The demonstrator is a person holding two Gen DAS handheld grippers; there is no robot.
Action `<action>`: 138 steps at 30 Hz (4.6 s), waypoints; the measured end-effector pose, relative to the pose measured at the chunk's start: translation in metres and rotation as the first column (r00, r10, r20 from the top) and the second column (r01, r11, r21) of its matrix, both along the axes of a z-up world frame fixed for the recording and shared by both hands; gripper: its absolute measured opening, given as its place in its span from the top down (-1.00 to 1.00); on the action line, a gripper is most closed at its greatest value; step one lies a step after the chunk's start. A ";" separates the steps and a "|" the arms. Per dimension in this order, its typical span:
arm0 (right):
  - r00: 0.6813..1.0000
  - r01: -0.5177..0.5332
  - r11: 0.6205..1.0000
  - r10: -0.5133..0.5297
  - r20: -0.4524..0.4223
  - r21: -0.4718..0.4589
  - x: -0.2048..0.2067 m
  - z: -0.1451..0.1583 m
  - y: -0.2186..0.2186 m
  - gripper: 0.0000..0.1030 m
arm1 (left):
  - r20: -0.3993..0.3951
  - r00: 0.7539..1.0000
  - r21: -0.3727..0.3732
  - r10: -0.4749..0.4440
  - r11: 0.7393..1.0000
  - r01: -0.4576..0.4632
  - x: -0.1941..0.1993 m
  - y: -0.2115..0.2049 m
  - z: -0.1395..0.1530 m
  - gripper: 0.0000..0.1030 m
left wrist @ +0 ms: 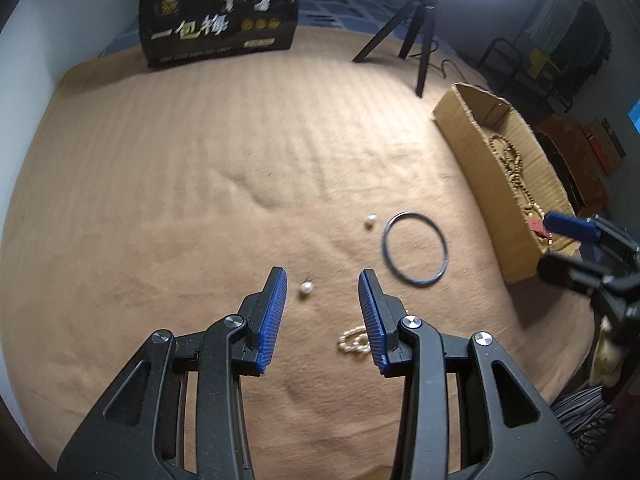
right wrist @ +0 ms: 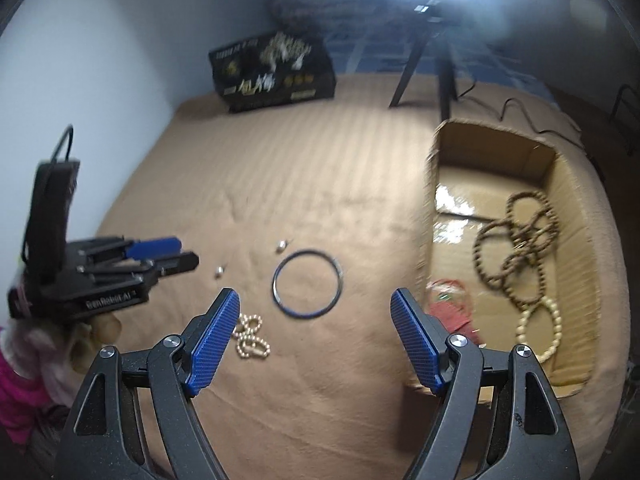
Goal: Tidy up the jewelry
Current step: 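Move both tools back toward the pearl strand and blue bangle on the blanket, then close left tool on the pearl stud earring while right tool grasps the blue bangle, then carry the earring in left tool and bangle in right tool over the box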
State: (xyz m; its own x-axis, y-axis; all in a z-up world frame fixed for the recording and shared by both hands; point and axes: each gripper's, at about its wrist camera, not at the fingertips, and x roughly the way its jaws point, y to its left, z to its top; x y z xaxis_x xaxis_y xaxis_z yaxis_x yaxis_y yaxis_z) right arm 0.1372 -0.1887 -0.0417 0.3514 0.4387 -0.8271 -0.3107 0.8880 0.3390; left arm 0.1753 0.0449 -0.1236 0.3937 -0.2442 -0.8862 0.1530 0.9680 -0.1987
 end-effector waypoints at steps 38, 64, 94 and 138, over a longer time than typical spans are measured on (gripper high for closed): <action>0.982 -0.024 0.993 0.001 -0.191 -0.119 0.060 -0.078 0.054 -0.51 | -0.118 0.993 0.025 0.018 1.000 -0.015 0.032 -0.006 -0.056 0.86; 0.988 -0.082 0.972 0.050 -0.143 -0.222 0.052 -0.090 0.079 -0.38 | -0.101 0.995 0.046 0.009 0.999 -0.004 0.033 -0.008 -0.057 0.87; 1.000 0.021 0.996 -0.021 0.008 -0.081 0.046 -0.017 0.001 -0.38 | 0.044 0.999 -0.070 -0.020 0.997 0.023 0.025 -0.037 0.011 0.88; 0.976 0.206 0.963 -0.214 -0.028 -0.171 0.034 -0.034 -0.150 -0.38 | 0.121 0.972 -0.136 -0.199 0.967 0.215 0.049 -0.194 0.034 0.88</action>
